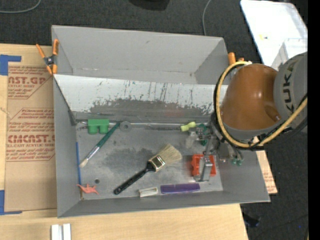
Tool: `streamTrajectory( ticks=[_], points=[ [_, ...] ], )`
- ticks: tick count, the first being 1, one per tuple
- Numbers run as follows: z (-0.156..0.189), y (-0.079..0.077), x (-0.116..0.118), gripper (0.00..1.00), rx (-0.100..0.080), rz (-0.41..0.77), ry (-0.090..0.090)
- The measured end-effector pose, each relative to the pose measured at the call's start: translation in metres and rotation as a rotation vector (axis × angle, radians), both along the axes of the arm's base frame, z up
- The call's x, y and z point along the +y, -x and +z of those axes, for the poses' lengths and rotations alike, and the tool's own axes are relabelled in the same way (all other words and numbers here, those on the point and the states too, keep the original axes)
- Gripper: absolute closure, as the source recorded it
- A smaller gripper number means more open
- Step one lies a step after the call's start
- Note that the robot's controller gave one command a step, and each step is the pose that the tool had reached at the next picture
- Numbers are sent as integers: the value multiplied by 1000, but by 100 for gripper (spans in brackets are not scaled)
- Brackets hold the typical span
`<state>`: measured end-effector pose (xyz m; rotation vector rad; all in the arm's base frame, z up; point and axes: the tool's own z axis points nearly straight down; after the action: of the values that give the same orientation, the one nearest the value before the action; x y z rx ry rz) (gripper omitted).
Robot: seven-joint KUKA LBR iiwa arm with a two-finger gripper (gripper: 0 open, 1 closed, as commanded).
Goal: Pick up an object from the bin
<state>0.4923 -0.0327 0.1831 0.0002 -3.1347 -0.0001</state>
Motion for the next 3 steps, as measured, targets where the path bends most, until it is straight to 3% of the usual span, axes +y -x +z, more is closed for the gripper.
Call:
streamTrajectory(
  ticks=[1, 2, 3],
  points=[
    [3, -2, 0, 0, -8, 1, 1],
    [-55, 4, -36, 0, -10, 68, 1],
    [-74, 5, -38, 0, -11, 249, 0]
  ],
)
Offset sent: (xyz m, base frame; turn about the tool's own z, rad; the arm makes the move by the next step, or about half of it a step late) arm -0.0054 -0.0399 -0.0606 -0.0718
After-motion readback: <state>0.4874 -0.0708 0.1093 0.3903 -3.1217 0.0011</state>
